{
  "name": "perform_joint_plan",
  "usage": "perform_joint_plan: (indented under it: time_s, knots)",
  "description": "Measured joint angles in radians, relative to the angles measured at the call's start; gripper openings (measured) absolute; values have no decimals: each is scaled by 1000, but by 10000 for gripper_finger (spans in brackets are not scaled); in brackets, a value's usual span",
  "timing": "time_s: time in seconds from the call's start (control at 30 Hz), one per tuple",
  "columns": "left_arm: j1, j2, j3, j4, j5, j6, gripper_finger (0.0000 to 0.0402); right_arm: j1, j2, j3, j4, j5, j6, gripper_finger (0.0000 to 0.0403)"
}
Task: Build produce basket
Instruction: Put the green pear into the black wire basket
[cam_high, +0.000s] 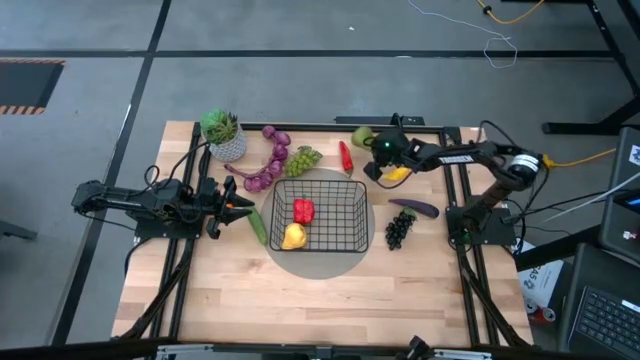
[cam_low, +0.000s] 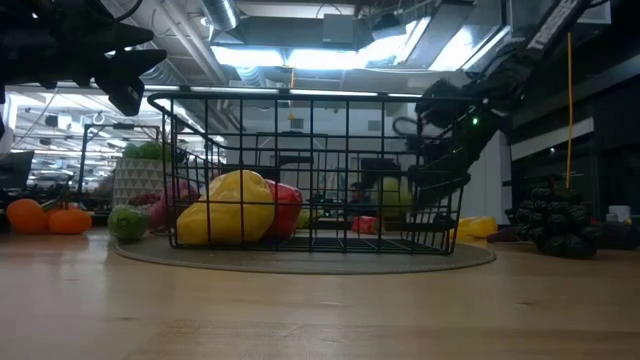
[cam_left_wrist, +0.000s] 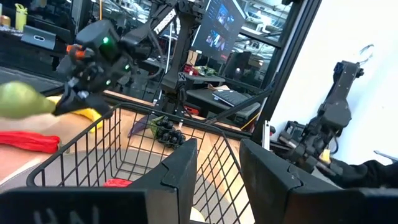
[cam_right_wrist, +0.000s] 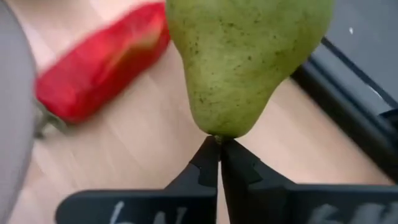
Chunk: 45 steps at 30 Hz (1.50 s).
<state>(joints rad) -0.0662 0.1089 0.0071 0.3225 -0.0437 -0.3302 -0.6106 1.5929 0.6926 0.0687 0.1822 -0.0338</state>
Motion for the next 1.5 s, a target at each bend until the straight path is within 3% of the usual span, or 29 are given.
perform_joint_plan:
  time_s: [0.3,0.57,0.87,1.2,1.5]
  knots:
    - [0,0,0,0,0,0,115,43,-254,0,-64,-46,3,1]
    - [0,0,0,0,0,0,115,180,-437,2,24,-342,3,0]
    - [0,0,0,0,0,0,115,346,-480,2,165,-677,0,0]
    - [0,0,0,0,0,0,115,486,-474,2,146,-662,-1,15]
    - [0,0,0,0,0,0,115,544,-474,2,141,-640,3,27]
